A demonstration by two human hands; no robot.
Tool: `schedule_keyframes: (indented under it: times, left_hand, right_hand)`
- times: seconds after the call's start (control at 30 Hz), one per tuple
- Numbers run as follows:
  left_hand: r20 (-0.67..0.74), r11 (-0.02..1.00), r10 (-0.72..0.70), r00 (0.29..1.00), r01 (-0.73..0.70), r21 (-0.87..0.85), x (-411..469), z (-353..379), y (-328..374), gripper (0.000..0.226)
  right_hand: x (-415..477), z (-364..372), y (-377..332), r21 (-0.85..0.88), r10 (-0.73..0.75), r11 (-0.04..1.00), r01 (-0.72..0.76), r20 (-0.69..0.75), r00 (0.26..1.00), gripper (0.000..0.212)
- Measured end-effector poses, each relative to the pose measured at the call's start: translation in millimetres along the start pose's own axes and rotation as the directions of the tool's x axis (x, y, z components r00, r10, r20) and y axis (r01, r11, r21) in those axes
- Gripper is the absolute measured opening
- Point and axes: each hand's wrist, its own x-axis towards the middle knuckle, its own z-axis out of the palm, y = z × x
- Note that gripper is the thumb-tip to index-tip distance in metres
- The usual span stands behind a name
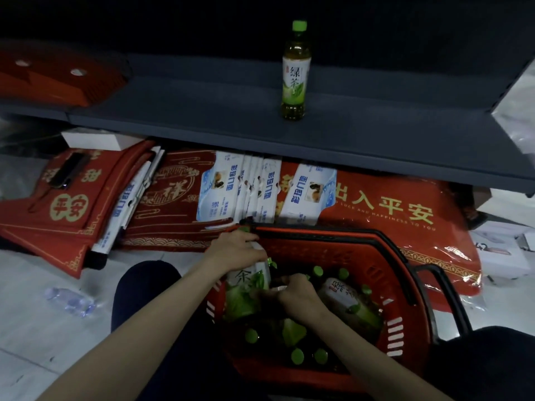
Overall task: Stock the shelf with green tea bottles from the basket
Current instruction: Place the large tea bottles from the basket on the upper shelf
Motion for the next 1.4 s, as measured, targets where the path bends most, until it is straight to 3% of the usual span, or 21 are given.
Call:
schedule_keyframes:
  times: [0.1, 0.2, 0.27, 0.37, 0.43, 0.53, 0.63, 0.8, 1.03, 1.4]
  left_hand:
    - [-0.098, 0.997, 0.049, 0.994, -0.042, 0.072, -18, -18, 20, 0.080]
    - [-0.223, 0.982, 0.146, 0.964, -0.113, 0.154, -40, -37, 46, 0.077]
    - [-0.331, 0.960, 0.277, 0.902, -0.249, 0.125, -51, -50, 60, 0.078]
    - [-0.484, 0.857, 0.409, 0.774, -0.507, -0.088, -62, -63, 72, 0.074]
    - [-0.542, 0.761, 0.367, 0.756, -0.579, -0.292, -66, -67, 80, 0.078]
    - [-0.480, 0.572, 0.277, 0.832, -0.545, -0.613, -68, -78, 95, 0.082]
    - [-0.287, 0.455, 0.336, 0.897, -0.422, -0.784, -69, -93, 109, 0.077]
    - [-0.275, 0.455, 0.426, 0.862, -0.467, -0.758, -84, -114, 141, 0.063]
    - [-0.416, 0.330, 0.538, 0.733, -0.637, -0.697, -108, -152, 196, 0.043]
    - [-0.639, 0.080, 0.694, 0.333, -0.917, -0.390, -124, -202, 299, 0.056]
  right_hand:
    - [-13, -10, -21, 0.077, -0.057, 0.995, 0.060, -0.035, 0.998, 0.061]
    - [-29, -25, -45, 0.150, -0.158, 0.974, 0.168, -0.080, 0.984, 0.040]
    - [-44, -39, -66, 0.202, -0.217, 0.949, 0.241, -0.133, 0.967, 0.032]
    - [-66, -59, -96, 0.292, -0.253, 0.905, 0.308, -0.212, 0.944, 0.027]
    - [-77, -70, -110, 0.333, -0.275, 0.876, 0.348, -0.247, 0.929, 0.020]
    - [-88, -87, -129, 0.318, -0.321, 0.852, 0.415, -0.308, 0.896, 0.027]
    - [-98, -104, -148, 0.309, -0.379, 0.814, 0.492, -0.359, 0.853, 0.033]
    - [-117, -131, -181, 0.287, -0.442, 0.757, 0.587, -0.436, 0.784, 0.045]
    - [-151, -167, -233, 0.186, -0.574, 0.701, 0.688, -0.425, 0.700, 0.046]
    - [-185, -232, -316, -0.083, -0.777, 0.476, 0.875, -0.507, 0.374, 0.045]
